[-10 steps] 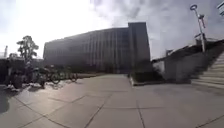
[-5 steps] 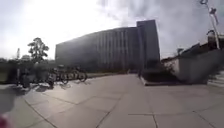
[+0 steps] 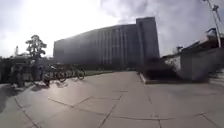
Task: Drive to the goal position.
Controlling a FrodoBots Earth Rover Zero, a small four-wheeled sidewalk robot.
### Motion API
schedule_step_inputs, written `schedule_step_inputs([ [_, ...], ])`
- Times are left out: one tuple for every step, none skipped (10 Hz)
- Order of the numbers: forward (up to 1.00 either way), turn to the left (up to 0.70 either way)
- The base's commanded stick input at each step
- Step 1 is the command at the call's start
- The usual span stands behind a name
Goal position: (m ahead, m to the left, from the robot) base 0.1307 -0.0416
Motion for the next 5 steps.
schedule_step_inputs([
  [0.7, 0.0],
  [0.7, 0.0],
  [0.7, 0.0],
  [0.7, 0.0],
  [0.7, 0.0],
])
